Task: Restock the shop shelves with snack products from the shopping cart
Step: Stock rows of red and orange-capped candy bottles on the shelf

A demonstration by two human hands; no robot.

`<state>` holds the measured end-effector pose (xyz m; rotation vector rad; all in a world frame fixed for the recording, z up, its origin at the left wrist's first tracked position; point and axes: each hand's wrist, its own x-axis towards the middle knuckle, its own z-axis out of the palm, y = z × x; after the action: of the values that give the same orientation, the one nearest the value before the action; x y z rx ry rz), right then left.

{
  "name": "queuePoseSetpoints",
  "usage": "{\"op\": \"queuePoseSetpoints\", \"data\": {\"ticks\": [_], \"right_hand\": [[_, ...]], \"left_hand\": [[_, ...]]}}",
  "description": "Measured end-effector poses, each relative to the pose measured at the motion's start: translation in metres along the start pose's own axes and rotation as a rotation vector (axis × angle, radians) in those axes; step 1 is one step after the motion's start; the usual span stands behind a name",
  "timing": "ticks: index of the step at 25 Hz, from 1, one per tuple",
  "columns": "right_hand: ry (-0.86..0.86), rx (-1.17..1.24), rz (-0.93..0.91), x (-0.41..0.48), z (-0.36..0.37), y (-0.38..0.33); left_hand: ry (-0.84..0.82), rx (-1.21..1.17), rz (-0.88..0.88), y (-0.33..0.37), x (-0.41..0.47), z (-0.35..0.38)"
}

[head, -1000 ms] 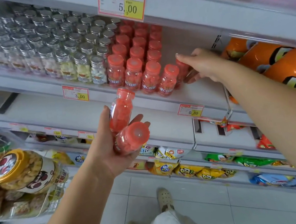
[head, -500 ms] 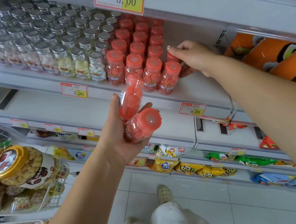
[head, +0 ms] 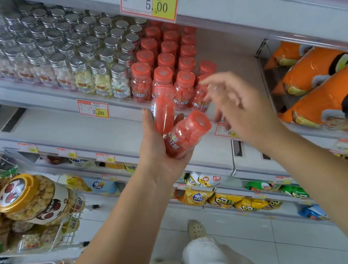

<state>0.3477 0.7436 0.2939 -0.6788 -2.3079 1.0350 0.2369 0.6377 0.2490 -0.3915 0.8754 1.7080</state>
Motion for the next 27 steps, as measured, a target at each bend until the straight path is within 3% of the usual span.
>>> {"op": "queuePoseSetpoints", "data": {"ticks": [2, 3, 9, 13, 17, 21, 27], "right_hand": [[-0.191, 0.064, 0.048, -0.016, 0.014, -0.011], [-0.203, 0.047, 0.053, -0.017, 0.017, -0.01], [0.236, -0.055, 0.106, 0.02, -0.037, 0.014], [0.193, -0.426, 0.197, 0.061, -0.053, 0.059], [0.109, -0.503, 0.273, 0.1, -0.038, 0.074], [0.046, -0.139, 0.45, 0.107, -0.03, 0.073], [-0.014, 0.036, 0.491, 0.122, -0.034, 0.083]], "left_hand": [[-0.015, -0.017, 0.025, -0.003, -0.001, 0.004], [-0.024, -0.021, 0.037, -0.005, -0.002, 0.006], [-0.005, -0.023, 0.105, 0.003, -0.001, -0.008], [-0.032, -0.058, 0.084, 0.003, 0.004, -0.026], [-0.04, -0.036, 0.081, -0.001, 0.003, -0.032], [-0.04, -0.03, 0.087, 0.001, -0.001, -0.04], [-0.079, 0.006, 0.089, 0.004, 0.001, -0.044]]}}
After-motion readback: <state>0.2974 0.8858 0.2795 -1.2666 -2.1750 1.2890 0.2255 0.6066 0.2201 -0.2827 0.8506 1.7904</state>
